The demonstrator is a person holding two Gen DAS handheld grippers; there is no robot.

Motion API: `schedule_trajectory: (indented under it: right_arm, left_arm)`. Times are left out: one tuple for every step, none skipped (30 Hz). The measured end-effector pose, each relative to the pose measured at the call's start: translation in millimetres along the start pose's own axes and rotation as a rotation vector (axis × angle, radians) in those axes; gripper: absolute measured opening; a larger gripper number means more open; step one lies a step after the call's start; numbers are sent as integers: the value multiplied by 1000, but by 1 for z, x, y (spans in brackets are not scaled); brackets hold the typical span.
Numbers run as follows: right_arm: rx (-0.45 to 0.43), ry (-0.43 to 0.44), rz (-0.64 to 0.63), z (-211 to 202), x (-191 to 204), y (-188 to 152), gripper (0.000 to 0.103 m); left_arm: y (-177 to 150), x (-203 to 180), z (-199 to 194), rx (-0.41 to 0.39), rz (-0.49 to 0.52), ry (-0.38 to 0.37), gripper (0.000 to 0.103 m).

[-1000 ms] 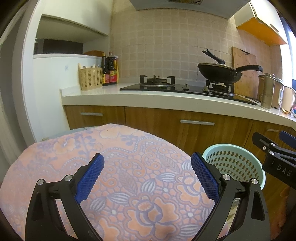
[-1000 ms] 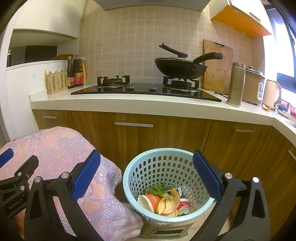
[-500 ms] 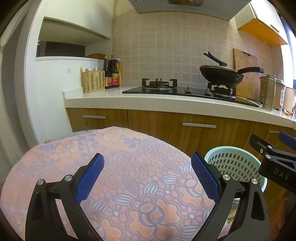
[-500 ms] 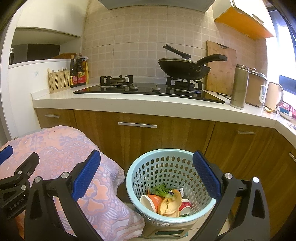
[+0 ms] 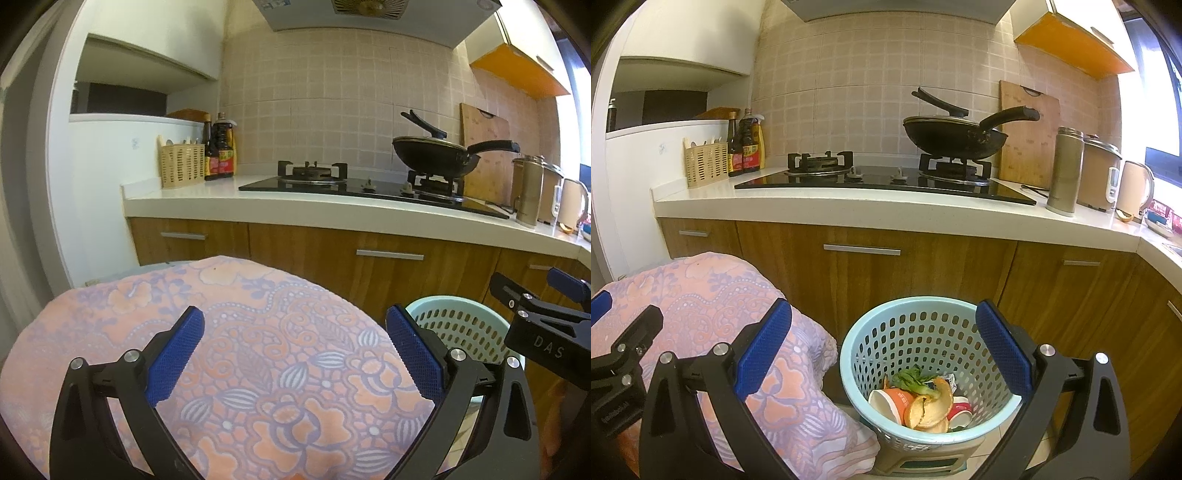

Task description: Collect trash

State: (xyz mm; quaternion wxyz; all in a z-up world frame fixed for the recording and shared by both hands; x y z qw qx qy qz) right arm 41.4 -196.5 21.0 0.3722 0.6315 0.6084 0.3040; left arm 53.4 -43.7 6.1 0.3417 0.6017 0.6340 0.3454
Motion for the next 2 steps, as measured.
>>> schedule_trajectory:
  right_arm:
    - [1, 0, 0, 0, 0, 0, 95]
    - [1, 0, 1, 0, 0, 0, 95]
  left_arm:
    - [0, 2, 1, 6, -8, -3, 96]
    - [0, 3, 2, 14, -17, -7, 96]
Point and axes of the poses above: each gripper's, at about its wrist camera, not at the fingertips, and z roughly the way its jaws point, x to its left, y to its top, the point moved 3 cm from there along z, roughly the way its jaws point, and after that the axes turned 10 degrees about x, right-handed, at the moved point
